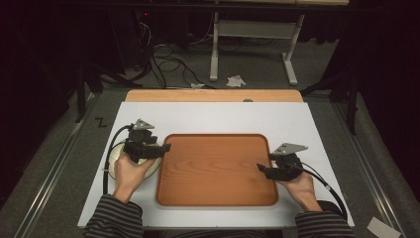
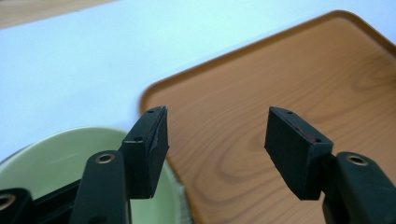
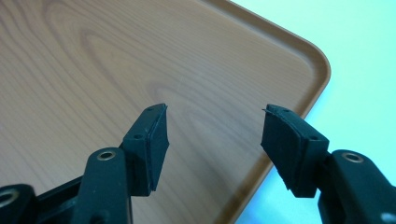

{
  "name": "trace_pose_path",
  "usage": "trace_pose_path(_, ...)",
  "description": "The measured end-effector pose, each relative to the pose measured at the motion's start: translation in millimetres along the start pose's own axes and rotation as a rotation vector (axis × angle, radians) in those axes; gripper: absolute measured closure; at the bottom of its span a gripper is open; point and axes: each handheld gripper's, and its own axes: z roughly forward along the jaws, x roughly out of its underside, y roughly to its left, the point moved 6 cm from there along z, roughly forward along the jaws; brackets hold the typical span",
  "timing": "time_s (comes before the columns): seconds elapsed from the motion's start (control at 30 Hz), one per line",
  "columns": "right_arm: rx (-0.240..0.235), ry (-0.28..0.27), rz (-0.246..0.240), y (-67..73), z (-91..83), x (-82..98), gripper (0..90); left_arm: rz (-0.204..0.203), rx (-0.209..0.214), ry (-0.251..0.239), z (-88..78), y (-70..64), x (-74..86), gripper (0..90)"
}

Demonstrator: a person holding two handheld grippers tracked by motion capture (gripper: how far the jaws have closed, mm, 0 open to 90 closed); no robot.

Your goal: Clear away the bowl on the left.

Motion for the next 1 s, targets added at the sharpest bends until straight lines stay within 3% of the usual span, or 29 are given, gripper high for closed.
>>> trace_pose_path(0.07,0.007,0.005,-0.009,0.1,-1.3,0.8,42.7,-0.023,0.002,-0.013,-4.7,4.4,1.1,39.9)
trace_pose_path(0.47,0.003,0.008,-0.016,-0.2,-1.3,1.1,42.5,-0.05,-0.04,0.014,-8.7,20.0,7.2,39.1)
trace_pose_path(0.87,0.006,0.005,-0.013,1.8,-2.9,1.0,42.7,-0.111,-0.074,0.015,-13.6,40.9,17.4,39.7)
trace_pose_path(1.0,-0.001,0.001,-0.012,2.4,-3.5,1.4,42.5,-0.196,-0.026,0.001,-16.5,47.9,20.3,41.4)
